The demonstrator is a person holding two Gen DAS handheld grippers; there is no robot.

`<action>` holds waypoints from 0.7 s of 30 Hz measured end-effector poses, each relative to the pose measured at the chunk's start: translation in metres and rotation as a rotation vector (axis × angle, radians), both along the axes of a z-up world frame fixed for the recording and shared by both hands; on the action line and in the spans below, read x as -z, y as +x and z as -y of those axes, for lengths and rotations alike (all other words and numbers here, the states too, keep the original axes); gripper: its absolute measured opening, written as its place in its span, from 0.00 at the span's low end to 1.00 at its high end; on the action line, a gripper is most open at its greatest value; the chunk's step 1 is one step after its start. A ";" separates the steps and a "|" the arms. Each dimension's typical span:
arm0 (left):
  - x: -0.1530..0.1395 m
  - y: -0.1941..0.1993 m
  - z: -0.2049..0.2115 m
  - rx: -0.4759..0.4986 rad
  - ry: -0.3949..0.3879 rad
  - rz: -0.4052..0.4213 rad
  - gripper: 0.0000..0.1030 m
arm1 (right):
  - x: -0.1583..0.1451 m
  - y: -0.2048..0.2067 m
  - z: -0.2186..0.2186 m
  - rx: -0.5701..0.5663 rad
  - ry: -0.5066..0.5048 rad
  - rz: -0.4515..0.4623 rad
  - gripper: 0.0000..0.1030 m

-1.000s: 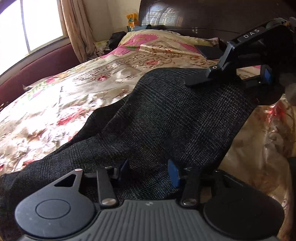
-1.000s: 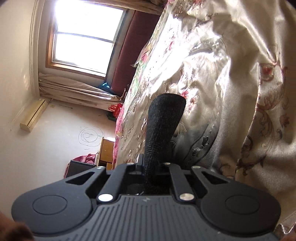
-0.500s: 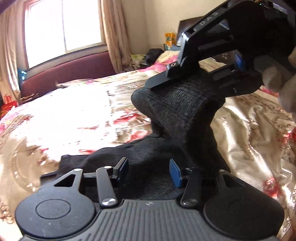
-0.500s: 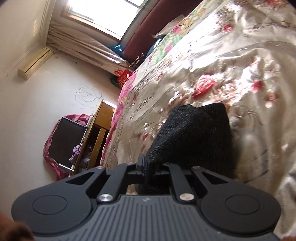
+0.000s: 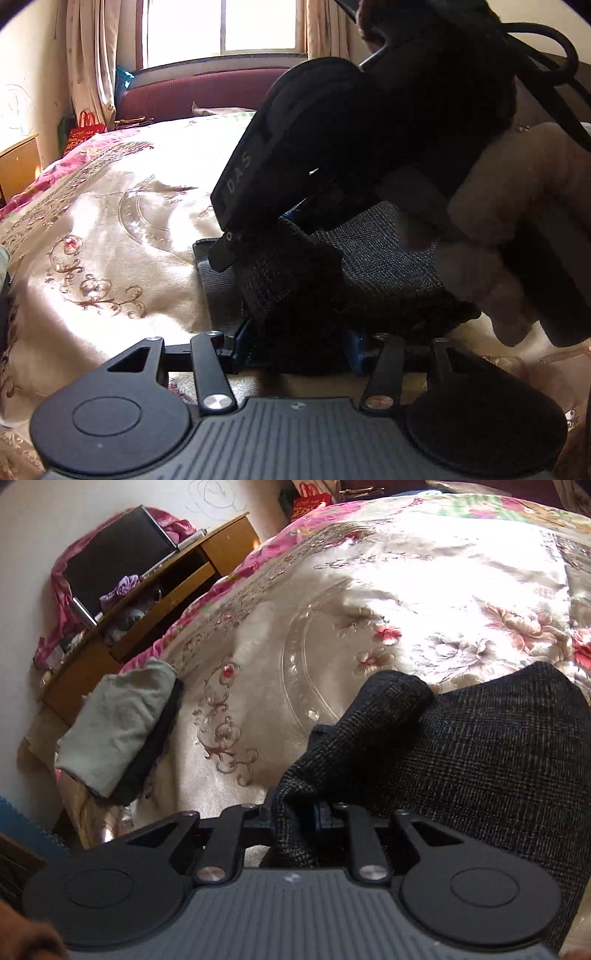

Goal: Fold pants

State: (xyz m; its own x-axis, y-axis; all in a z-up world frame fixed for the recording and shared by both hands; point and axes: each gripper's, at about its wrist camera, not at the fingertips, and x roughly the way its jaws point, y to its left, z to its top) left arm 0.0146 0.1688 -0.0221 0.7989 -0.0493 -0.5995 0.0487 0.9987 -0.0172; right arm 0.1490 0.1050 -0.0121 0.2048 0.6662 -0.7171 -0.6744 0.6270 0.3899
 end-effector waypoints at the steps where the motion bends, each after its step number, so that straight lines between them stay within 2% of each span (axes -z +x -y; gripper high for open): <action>1: 0.000 0.000 -0.001 -0.002 -0.002 0.003 0.62 | -0.005 -0.005 -0.003 -0.030 -0.017 0.033 0.18; 3: -0.002 -0.001 -0.002 0.001 -0.014 0.004 0.63 | -0.010 -0.015 -0.011 -0.091 -0.083 0.117 0.18; 6: -0.003 -0.005 -0.003 0.005 -0.015 -0.004 0.65 | -0.014 -0.027 -0.022 -0.190 -0.147 0.209 0.29; 8: -0.005 -0.009 -0.004 -0.004 0.003 -0.006 0.65 | -0.020 -0.027 -0.022 -0.201 -0.104 0.178 0.38; 11: -0.009 -0.016 -0.009 -0.035 0.029 -0.006 0.67 | -0.032 -0.027 -0.017 -0.210 -0.015 0.137 0.36; 13: -0.014 -0.022 -0.014 -0.054 0.047 0.004 0.67 | -0.044 -0.026 -0.012 -0.190 0.006 0.155 0.36; 17: -0.027 -0.026 -0.031 -0.108 0.097 0.052 0.68 | -0.053 -0.013 0.010 -0.093 -0.025 0.224 0.36; 19: -0.036 -0.024 -0.038 -0.131 0.081 0.100 0.69 | -0.048 0.001 0.021 -0.024 -0.067 0.236 0.36; 21: -0.041 -0.014 -0.045 -0.152 0.031 0.147 0.73 | -0.040 0.014 0.032 0.039 -0.103 0.244 0.36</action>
